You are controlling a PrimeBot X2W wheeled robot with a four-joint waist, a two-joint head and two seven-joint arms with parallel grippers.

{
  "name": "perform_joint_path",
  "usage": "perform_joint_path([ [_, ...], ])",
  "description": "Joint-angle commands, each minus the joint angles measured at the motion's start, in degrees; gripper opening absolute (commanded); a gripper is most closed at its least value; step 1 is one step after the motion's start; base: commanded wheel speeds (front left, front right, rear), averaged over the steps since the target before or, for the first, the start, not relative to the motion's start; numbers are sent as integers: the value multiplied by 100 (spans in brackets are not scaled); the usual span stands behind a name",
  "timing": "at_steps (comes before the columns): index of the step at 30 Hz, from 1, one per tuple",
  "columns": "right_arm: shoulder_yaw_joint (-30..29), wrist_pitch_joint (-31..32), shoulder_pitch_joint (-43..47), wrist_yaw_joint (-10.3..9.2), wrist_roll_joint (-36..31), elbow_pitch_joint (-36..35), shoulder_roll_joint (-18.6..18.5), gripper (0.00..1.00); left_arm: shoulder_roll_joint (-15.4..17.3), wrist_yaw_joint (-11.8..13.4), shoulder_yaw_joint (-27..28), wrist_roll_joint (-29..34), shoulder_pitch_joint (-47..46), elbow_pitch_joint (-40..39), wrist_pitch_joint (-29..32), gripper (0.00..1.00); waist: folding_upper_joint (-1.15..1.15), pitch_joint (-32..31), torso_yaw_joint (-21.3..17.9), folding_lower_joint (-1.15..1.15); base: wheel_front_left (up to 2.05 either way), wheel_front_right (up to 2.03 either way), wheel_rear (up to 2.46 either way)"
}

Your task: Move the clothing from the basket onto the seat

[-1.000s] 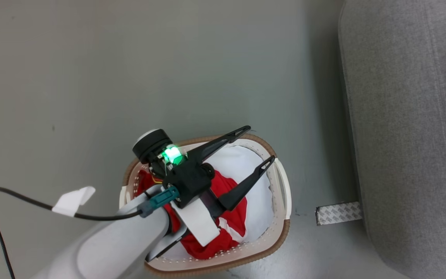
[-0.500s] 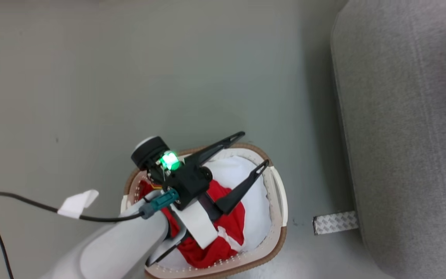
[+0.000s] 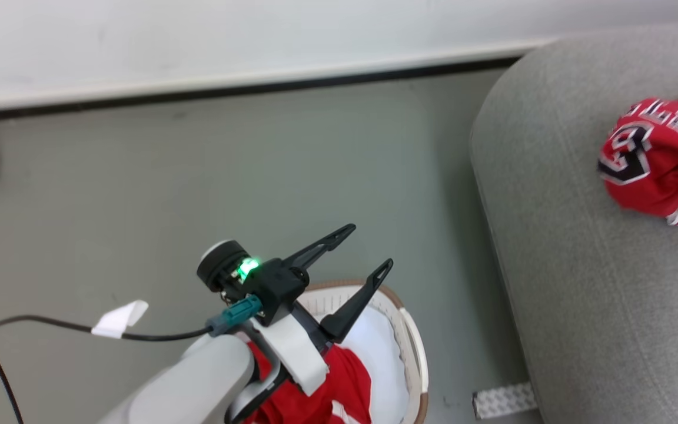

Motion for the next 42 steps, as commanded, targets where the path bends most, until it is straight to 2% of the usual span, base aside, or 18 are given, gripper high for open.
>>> perform_joint_path([
  [1, 51, -2, 112, -14, 73, -56, -73, 100, -19, 24, 33, -29, 122, 24, -8, 100, 0, -322, 59, 0, 0, 0, 0],
  [7, 320, -187, 417, -14, 630, -615, -170, 100, -213, 99, 413, -58, 444, 40, -7, 100, 0, -905, 296, 0, 0, 0, 0],
  [14, 426, -411, 998, -14, 1160, -1473, -23, 100, -321, 243, 1093, -66, 842, 67, -7, 100, 0, -1409, 601, 0, 0, 0, 0],
  [20, 381, -711, 1533, -14, 1121, -2131, 444, 100, -303, 352, 1761, -30, 1250, 74, -8, 100, 0, -1639, 783, 0, 0, 0, 0],
  [27, 226, -1152, 2361, -14, 833, -2585, 1195, 100, -391, 484, 2434, 143, 1865, 109, -8, 100, 0, -1842, 973, 0, 0, 0, 0],
  [34, 2, -1777, 3100, -14, 598, -2453, 1896, 100, -539, 487, 3339, 316, 2498, 47, -8, 100, 0, -1866, 1044, 0, 0, 0, 0],
  [42, -177, -2112, 3673, -14, 394, -2430, 2299, 100, -825, 341, 4230, 761, 3166, -110, -8, 100, 0, -1851, 996, 0, 0, 0, 0],
])
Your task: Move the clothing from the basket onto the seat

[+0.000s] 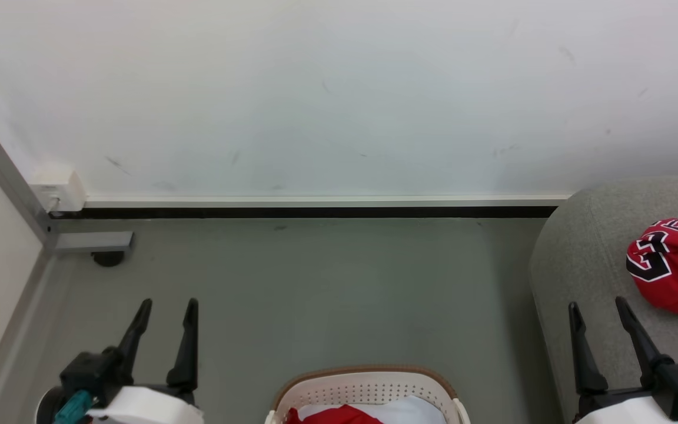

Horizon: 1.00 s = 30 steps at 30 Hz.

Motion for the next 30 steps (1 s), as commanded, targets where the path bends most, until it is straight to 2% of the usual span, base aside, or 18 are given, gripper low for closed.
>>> perform_joint_path([
  [1, -18, -44, 137, -13, -36, -54, 17, 100, -62, -37, 127, 89, 156, -60, -3, 100, 0, 7, -24, 1, 0, 0, 0],
  [5, 15, -40, 260, -13, -3, -219, 57, 100, -268, -108, 538, 282, 427, -211, -3, 100, 0, 25, -105, 1, 0, 0, 0],
  [11, 124, -43, 262, -13, 171, -306, 59, 100, -496, -353, 852, 564, 548, -237, -3, 100, 0, 38, -146, 1, 0, 0, 0],
  [21, 178, -44, 224, -13, 189, -285, 60, 100, -733, -616, 1107, 850, 503, -135, -3, 100, 0, 43, -160, 1, 0, 0, 0],
  [30, 252, -44, 209, -13, 217, -240, 61, 100, -817, -730, 1152, 1010, 457, -74, -3, 100, 0, 64, -194, 1, 0, 0, 0],
])
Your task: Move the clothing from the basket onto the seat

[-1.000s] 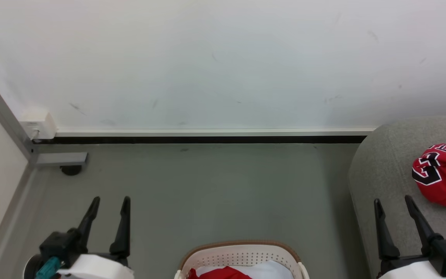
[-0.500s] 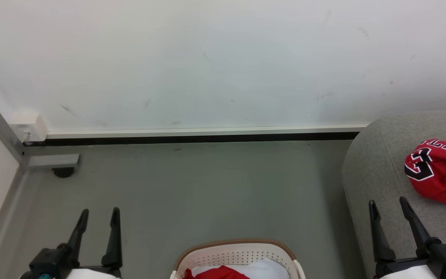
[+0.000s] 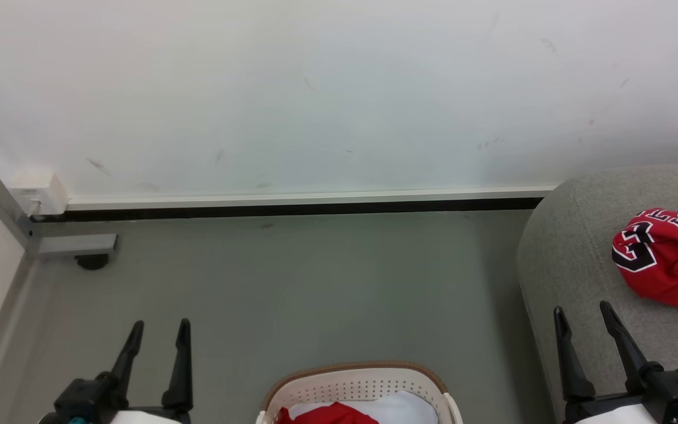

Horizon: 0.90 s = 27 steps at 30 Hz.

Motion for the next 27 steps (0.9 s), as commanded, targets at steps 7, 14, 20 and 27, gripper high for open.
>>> perform_joint_path([
  [7, 14, -20, -28, -13, 34, 27, -1, 100, -40, -75, -13, 142, -76, 69, -3, 100, 0, 34, -53, 0, 0, 0, 0],
  [14, -11, -19, -79, -13, 52, 43, -1, 100, -48, -112, -78, 167, -137, 130, -3, 100, 0, 197, -227, 0, 0, 0, 0],
  [20, -21, -19, -199, -13, 99, -24, -2, 100, 22, -128, -127, 131, -283, 162, -3, 100, 0, 477, -458, 0, 0, 0, 0],
  [27, -55, -19, -331, -13, 141, -114, -1, 100, 125, -137, -291, 69, -502, 351, -3, 100, 0, 848, -734, 0, 0, 0, 0],
])
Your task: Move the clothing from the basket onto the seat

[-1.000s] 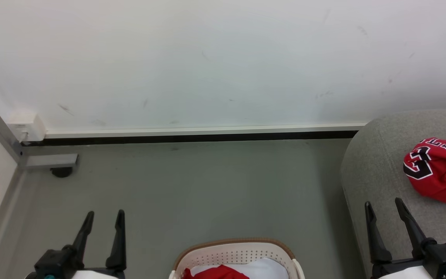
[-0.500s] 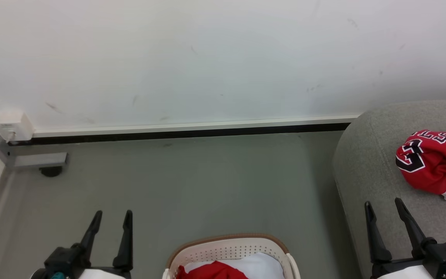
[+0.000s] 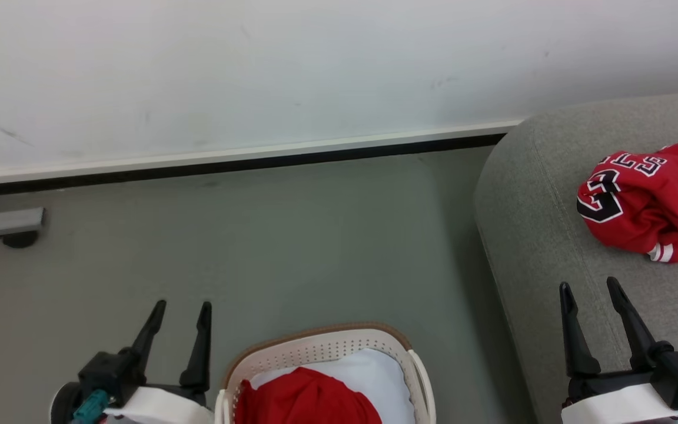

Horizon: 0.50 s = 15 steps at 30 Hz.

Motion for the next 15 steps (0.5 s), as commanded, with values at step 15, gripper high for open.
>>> perform_joint_path([
  [15, -107, -17, -694, -13, 169, -375, -2, 100, 679, -5, -1449, -59, -1121, 1103, -3, 100, 0, 1394, -389, 0, 0, 0, 0],
])
